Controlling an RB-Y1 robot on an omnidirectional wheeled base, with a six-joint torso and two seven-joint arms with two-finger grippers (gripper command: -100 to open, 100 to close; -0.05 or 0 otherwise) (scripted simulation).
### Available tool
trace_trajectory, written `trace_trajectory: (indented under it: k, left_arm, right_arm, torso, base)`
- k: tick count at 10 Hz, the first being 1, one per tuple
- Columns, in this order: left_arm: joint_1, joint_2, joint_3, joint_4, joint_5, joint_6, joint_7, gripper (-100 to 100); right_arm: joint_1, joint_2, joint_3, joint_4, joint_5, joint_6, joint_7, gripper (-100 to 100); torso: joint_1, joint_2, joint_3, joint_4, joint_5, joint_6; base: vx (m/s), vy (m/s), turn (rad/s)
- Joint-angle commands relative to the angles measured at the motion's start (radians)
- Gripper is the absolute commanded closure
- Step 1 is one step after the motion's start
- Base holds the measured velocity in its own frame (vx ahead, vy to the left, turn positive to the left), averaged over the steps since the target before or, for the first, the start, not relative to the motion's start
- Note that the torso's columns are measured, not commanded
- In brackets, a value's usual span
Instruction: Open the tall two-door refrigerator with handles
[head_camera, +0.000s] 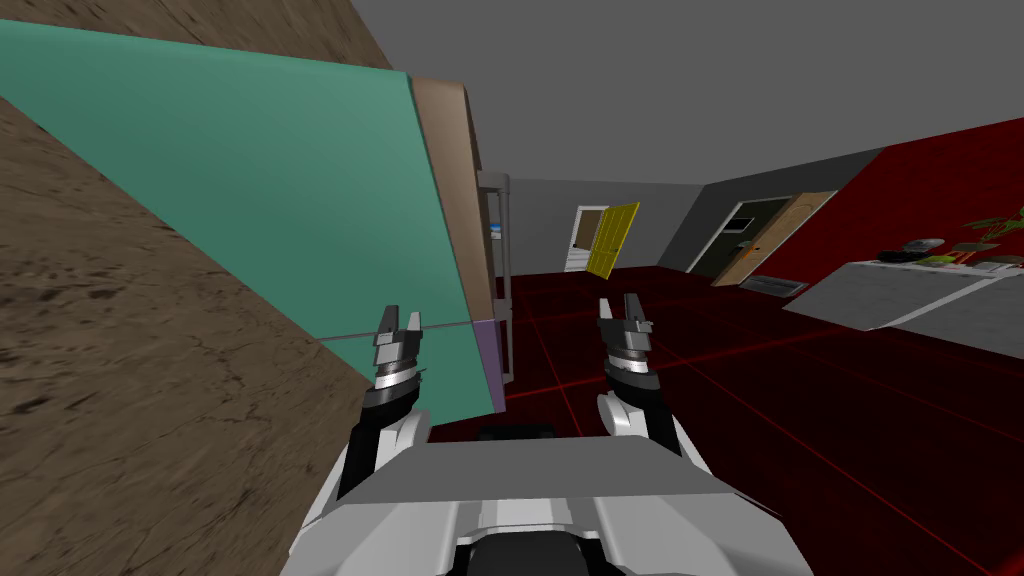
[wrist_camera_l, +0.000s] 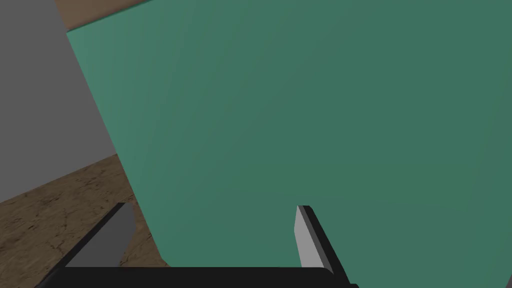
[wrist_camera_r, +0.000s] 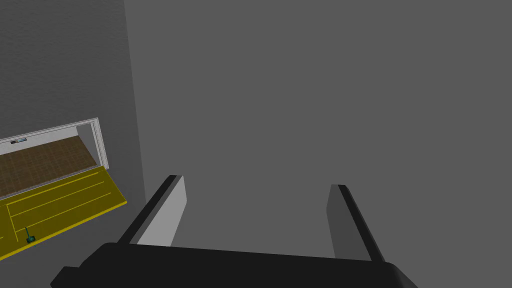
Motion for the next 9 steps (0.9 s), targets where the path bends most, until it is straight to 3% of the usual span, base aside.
trace_trajectory:
  k: [1,9]
  left_arm:
    - [0.0,0.0,0.0,0.0,0.0,0.0,0.0,0]
    - [0.0,0.0,0.0,0.0,0.0,0.0,0.0,0]
  right_arm:
    - [0.0,0.0,0.0,0.0,0.0,0.0,0.0,0]
    - [0.0,0.0,0.0,0.0,0.0,0.0,0.0,0]
  torso:
    - [0.0,0.04,-0.082,0.041,0.0,0.0]
    - [0.0,0.618,-1.234,0.617,0.0,0.0]
  base:
    - [0.0,0.0,0.0]
    - [0.0,0.0,0.0]
